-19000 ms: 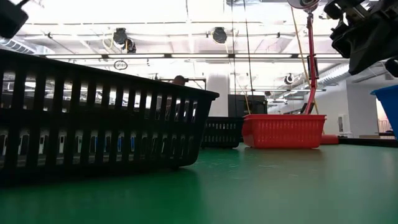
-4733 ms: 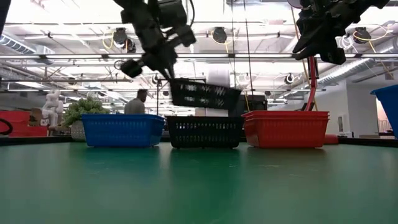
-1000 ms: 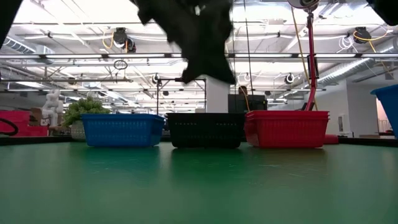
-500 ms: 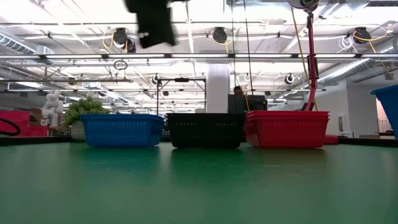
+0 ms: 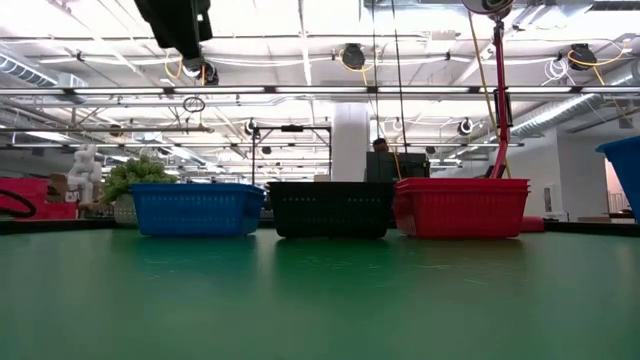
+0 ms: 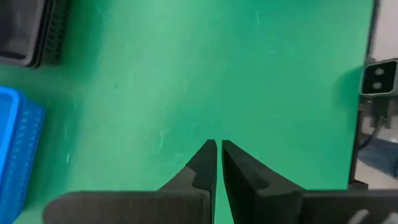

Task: Stack baskets by color
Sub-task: Stack the bottom blue bin on the top stacked blue bins

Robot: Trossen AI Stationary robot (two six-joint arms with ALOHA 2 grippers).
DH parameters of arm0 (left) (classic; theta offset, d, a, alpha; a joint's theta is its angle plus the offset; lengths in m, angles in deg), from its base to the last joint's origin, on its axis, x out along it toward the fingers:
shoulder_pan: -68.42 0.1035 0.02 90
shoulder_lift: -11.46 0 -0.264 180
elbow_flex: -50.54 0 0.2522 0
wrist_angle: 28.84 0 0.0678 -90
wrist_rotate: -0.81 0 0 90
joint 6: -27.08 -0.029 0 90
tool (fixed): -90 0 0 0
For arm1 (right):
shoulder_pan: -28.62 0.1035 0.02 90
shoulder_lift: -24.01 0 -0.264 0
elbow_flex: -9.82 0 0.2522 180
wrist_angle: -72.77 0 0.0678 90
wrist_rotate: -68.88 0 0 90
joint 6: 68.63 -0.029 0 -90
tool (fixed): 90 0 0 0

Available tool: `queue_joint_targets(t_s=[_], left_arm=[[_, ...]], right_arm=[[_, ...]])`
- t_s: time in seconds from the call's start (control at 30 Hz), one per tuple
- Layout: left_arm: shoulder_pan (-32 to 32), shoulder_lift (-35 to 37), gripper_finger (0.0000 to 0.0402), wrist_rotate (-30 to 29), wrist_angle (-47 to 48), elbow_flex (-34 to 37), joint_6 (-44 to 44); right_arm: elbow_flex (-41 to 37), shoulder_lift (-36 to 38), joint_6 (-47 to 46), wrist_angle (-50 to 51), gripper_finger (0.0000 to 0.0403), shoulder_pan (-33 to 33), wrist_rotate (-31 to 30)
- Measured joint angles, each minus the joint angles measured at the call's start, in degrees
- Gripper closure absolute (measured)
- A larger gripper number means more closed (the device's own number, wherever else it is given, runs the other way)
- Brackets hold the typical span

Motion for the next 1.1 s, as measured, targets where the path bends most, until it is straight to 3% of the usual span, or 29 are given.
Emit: queue_joint_targets(t_s=[0.23, 0.33, 0.57, 0.73, 0.9, 1.1], left_arm=[[-1.17, -0.04, 0.0376, -3.81, -1.48, 0.00, 4.57], [-0.77, -0.04, 0.0376, -3.95, -2.47, 0.00, 6.06], [-0.88, -0.08, 0.0376, -3.94, -3.90, 0.00, 13.20], [-0.87, -0.09, 0.0376, -3.93, -7.60, 0.00, 15.88], [-0.78, -0.09, 0.0376, -3.92, -10.68, 0.00, 18.60], [-0.78, -0.09, 0.0376, -3.92, -12.70, 0.00, 23.76]], right_arm=[[4.58, 0.04, 1.24, 16.32, 0.0265, 0.52, 0.23], [4.37, 0.00, 3.07, 19.66, 0.0259, 0.51, 3.12], [2.19, -0.87, 6.62, 20.78, 0.0216, 0.07, 3.03], [-2.06, -2.45, 8.81, 11.84, 0.0211, 0.01, 2.73], [-6.38, -4.06, 9.54, 6.52, 0.0243, 0.00, 3.13], [-7.59, -3.82, 9.68, 6.49, 0.0329, -0.37, 3.07]])
